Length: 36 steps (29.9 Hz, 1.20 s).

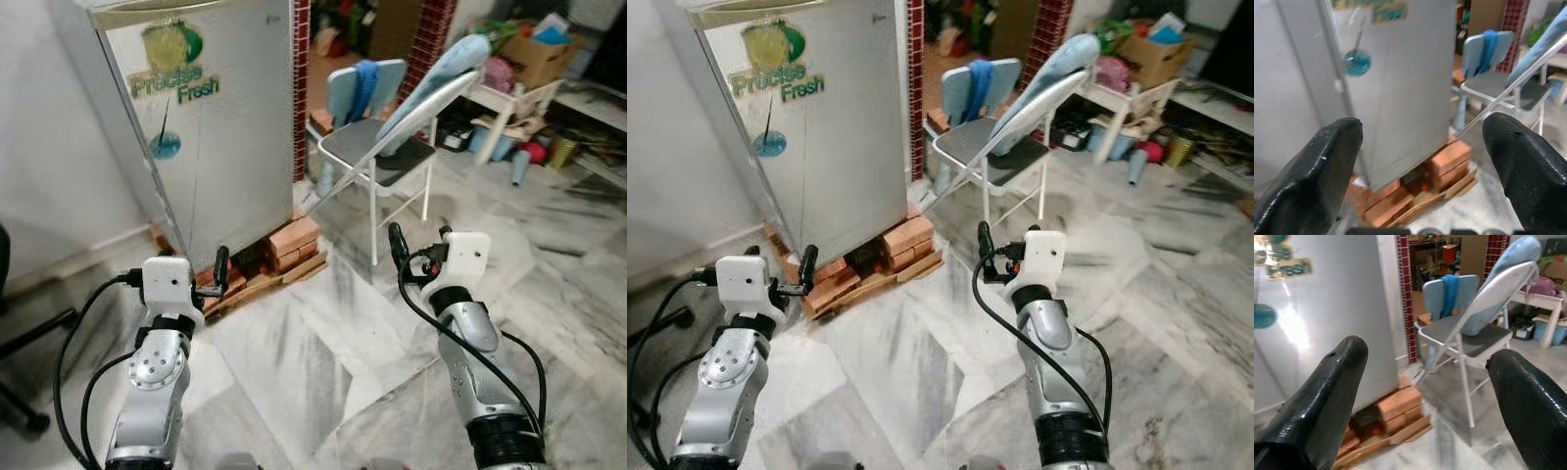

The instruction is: Restocking fridge

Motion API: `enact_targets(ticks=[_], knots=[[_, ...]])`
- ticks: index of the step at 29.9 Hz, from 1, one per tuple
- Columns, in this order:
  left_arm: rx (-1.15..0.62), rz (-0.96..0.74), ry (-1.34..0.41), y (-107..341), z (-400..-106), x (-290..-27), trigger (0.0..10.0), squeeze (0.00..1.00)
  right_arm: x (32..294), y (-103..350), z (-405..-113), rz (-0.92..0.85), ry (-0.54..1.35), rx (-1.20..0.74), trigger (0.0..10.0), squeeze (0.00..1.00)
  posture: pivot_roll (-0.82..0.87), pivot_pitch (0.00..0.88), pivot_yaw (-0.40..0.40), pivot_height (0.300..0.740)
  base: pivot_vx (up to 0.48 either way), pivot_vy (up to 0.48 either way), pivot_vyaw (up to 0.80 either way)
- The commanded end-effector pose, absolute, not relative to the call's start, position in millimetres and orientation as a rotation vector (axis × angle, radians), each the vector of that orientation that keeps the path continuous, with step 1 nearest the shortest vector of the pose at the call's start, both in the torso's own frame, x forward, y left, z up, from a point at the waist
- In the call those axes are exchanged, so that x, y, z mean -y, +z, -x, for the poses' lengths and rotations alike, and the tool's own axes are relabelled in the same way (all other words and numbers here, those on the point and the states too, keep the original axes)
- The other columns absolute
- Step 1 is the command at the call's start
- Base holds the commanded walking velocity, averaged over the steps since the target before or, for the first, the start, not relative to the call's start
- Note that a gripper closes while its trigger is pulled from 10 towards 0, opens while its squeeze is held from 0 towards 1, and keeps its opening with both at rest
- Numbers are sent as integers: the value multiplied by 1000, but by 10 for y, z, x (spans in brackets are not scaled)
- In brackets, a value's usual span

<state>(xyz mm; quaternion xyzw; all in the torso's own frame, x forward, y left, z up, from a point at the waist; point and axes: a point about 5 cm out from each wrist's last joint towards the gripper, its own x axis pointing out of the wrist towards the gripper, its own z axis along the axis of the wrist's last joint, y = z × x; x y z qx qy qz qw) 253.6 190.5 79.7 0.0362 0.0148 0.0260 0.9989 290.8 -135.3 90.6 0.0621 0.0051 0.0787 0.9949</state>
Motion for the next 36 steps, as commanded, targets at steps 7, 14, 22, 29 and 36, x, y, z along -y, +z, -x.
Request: enact_targets(ticks=[7, 14, 22, 29, 36], knots=[[-8, -87, 17, 866, -2615, -1859, 10000, 0, 1485, 998, -2996, -86, 118, 32, 10000, 0, 99, 0, 26, 740, 0, 480, -800], [-5, -88, -3, 875, -2620, -1851, 10000, 0, 1441, 982, -2966, -89, 119, 36, 10000, 0, 103, 0, 24, 740, 0, 469, -776], [-12, -104, -28, 802, -2524, -1777, 10000, 0, 1447, 961, -2947, -80, 123, 33, 10000, 0, 104, 0, 8, 740, 76, 421, -132], [-19, -76, -20, 787, -2518, -1761, 10000, 0, 1459, 974, -2961, -68, 127, 36, 10000, 0, 107, 0, -5, 740, 336, 343, 0], [-5, -105, -33, 789, -2505, -1750, 10000, 0, 1440, 997, -2979, -57, 140, 46, 10000, 0, 108, 0, -11, 740, 337, 341, 0]])
